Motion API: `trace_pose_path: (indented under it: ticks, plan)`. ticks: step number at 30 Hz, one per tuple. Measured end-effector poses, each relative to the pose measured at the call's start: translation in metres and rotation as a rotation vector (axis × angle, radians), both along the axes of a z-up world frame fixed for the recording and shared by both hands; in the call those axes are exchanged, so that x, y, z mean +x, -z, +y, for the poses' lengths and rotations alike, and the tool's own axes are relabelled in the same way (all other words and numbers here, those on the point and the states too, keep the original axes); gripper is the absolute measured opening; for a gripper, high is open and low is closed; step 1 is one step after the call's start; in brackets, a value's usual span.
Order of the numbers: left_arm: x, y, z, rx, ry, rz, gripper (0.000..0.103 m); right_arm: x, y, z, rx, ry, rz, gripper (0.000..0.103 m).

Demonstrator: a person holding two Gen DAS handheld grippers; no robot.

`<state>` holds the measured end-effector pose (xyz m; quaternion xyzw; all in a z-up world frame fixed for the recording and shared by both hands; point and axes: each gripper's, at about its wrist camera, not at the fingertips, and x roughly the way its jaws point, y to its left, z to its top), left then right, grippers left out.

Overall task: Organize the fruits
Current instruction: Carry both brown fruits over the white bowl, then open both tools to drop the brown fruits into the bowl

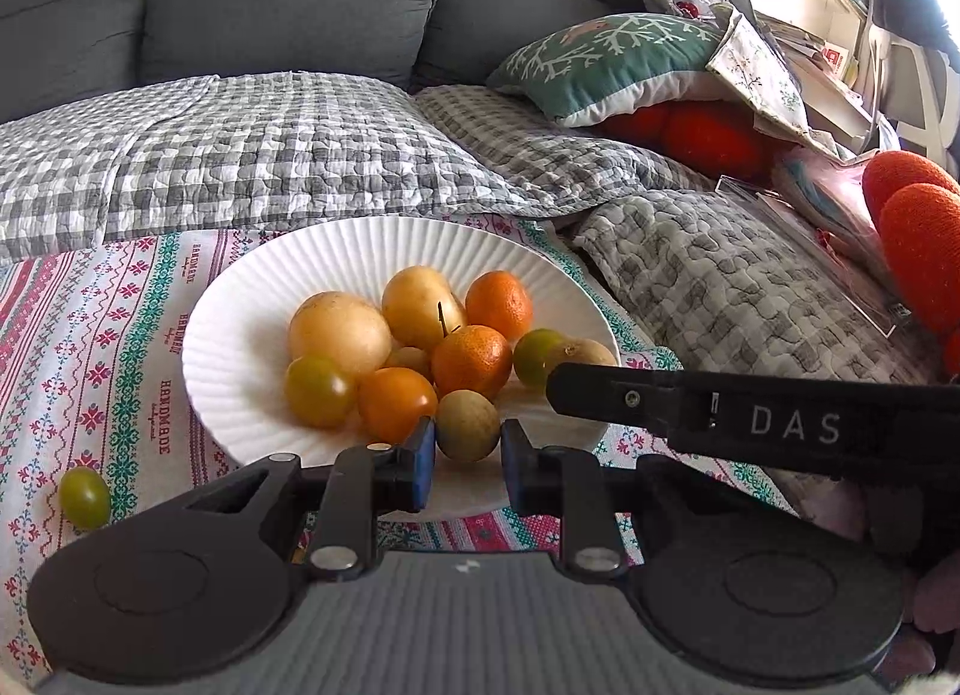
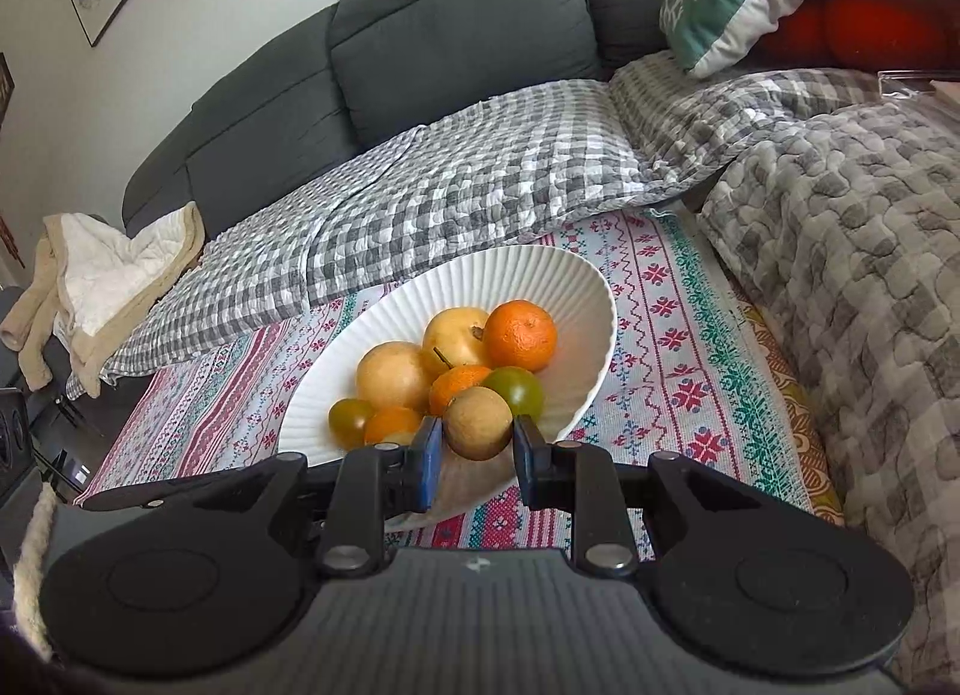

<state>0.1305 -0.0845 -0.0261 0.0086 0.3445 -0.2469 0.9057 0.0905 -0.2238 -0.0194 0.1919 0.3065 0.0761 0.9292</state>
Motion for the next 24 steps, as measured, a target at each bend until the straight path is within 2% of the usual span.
trace_pose_path:
  ticks: [5,8,13,24]
  plan:
    - [0.000,-0.001,0.000,-0.004,0.003,-0.008,0.022,0.000,0.000,0.000,0.003,-0.002,0.000,0.025]
    - [-0.001,-0.002,0.001,-0.009,0.004,-0.010,0.026,-0.001,-0.001,0.000,0.003,-0.005,-0.003,0.027]
    - [-0.005,-0.003,0.000,-0.001,0.010,-0.024,0.040,-0.001,-0.003,0.001,0.003,0.000,-0.006,0.036]
    - [-0.019,-0.013,0.002,0.017,0.032,-0.057,0.059,-0.010,-0.012,0.002,-0.017,0.006,-0.021,0.052]
